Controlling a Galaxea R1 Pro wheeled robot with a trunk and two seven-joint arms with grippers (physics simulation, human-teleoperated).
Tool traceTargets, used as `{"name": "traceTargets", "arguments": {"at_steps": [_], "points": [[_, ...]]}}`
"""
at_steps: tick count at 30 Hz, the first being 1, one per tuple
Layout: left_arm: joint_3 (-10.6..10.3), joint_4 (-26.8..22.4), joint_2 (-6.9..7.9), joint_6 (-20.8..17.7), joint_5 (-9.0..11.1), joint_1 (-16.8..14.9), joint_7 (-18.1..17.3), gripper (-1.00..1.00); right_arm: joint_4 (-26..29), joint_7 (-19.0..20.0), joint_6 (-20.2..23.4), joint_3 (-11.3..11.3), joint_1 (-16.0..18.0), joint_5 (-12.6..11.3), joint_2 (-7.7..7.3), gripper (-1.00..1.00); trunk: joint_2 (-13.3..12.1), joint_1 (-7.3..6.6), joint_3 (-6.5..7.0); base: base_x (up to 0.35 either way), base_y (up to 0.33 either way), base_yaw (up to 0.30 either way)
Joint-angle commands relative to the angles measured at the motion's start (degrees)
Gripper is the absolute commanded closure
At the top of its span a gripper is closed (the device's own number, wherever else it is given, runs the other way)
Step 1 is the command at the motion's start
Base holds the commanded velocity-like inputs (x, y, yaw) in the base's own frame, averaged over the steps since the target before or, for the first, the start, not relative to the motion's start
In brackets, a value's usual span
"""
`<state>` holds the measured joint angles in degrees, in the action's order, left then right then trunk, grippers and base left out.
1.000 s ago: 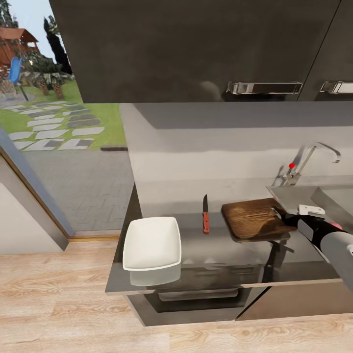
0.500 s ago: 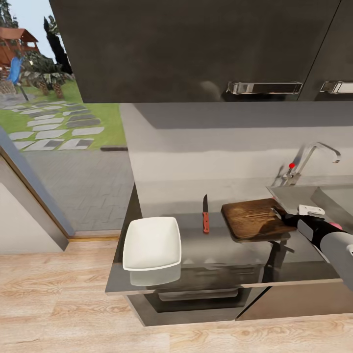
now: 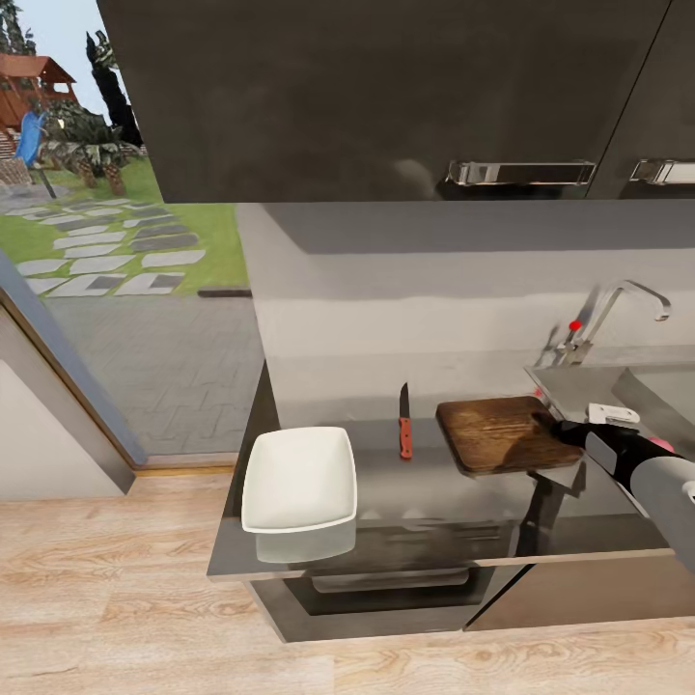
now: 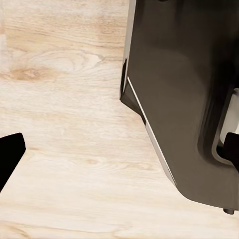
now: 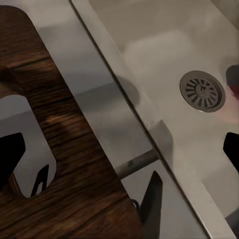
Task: In the kitchen, take the Vidalia onion out of the sink, dice it on the chopping board with the paring knife, put the diced onion into the bowl on the countertop, then place both the paring knife and the chopping board into the sink.
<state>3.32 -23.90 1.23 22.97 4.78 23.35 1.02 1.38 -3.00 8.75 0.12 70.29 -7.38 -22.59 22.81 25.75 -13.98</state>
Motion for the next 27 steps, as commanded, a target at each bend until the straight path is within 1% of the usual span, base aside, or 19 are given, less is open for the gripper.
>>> {"name": "traceTargets", "arguments": {"at_steps": [1, 6, 8, 9, 11, 12, 13, 16, 17, 19, 21, 23, 27], "points": [[-0.2, -0.1, 0.01, 0.1, 0.5, 0.0, 0.0, -1.0, 0.1, -0.2, 0.3, 0.1, 0.0, -0.6, 0.0, -1.0, 0.1, 0.03, -0.09, 0.0, 0.0, 0.0], [-0.2, -0.1, 0.01, 0.1, 0.5, 0.0, 0.0, -1.0, 0.3, 0.0, 0.3, 0.0, 0.0, -0.7, -0.06, -1.0, 0.1, 0.03, -0.09, 0.0, 0.0, 0.0], [-0.2, -0.1, 0.02, 0.1, 0.5, 0.0, 0.0, -1.0, 0.5, 1.0, 0.2, 0.0, 0.0, -0.7, -0.07, -1.0, 0.1, 0.03, -0.09, 0.0, 0.0, 0.0], [-0.2, -0.1, 0.02, 0.1, 0.5, 0.0, 0.0, -1.0, 0.6, 2.5, 0.2, 0.0, 0.0, -0.7, -0.1, -1.0, 0.1, 0.03, -0.09, 0.0, 0.0, 0.0], [-0.2, -0.1, 0.02, 0.1, 0.5, 0.0, 0.0, -1.0, 0.7, 7.4, 0.1, 0.0, 0.0, -0.5, -0.25, -1.0, 0.1, 0.03, -0.09, 0.0, 0.0, 0.0], [-0.2, -0.1, 0.01, 0.1, 0.5, 0.0, 0.0, -1.0, 0.8, 15.4, 0.1, 0.0, 0.0, -0.3, -1.47, -1.0, 0.1, 0.03, -0.09, 0.0, 0.0, 0.0], [-0.2, -0.1, 0.01, 0.1, 0.5, 0.0, 0.0, -1.0, 0.8, 16.5, 0.1, 0.0, 0.0, -0.2, -1.82, -1.0, 0.1, 0.03, -0.09, 0.0, 0.0, 0.0], [-0.2, -0.1, 0.01, 0.1, 0.5, 0.0, 0.0, -1.0, 1.0, 22.4, 0.0, 0.0, 0.0, -0.2, -4.12, -1.0, 0.1, 0.03, -0.09, 0.0, 0.0, 0.0], [-0.2, -0.1, 0.01, 0.1, 0.5, 0.0, 0.0, -1.0, 1.0, 23.4, 0.0, 0.0, 0.0, -0.2, -4.52, -1.0, 0.1, 0.03, -0.09, 0.0, 0.0, 0.0], [-0.2, -0.1, 0.01, 0.1, 0.5, 0.0, 0.0, -1.0, 1.1, 27.3, -0.3, 0.0, 0.0, -0.2, -6.05, -1.0, 0.1, 0.03, -0.09, 0.0, 0.0, 0.0], [-0.2, -0.1, 0.0, 0.1, 0.5, 0.0, 0.0, -1.0, 1.3, 29.9, -1.2, 0.0, 0.0, -0.2, -7.04, -1.0, 0.1, 0.03, -0.09, 0.0, 0.0, 0.0], [-0.2, -0.1, 0.0, 0.1, 0.5, 0.0, 0.0, -1.0, 1.4, 31.3, -2.4, 0.1, 0.0, -0.2, -7.59, -1.0, 0.1, 0.03, -0.09, -0.075, 0.0, 0.0], [-0.2, 0.0, 0.0, 0.1, 0.5, 0.0, 0.0, -1.0, 1.4, 31.6, -2.8, 0.2, 0.0, -0.2, -7.65, -1.0, 0.1, 0.03, -0.09, -0.254, 0.0, 0.0]]}}
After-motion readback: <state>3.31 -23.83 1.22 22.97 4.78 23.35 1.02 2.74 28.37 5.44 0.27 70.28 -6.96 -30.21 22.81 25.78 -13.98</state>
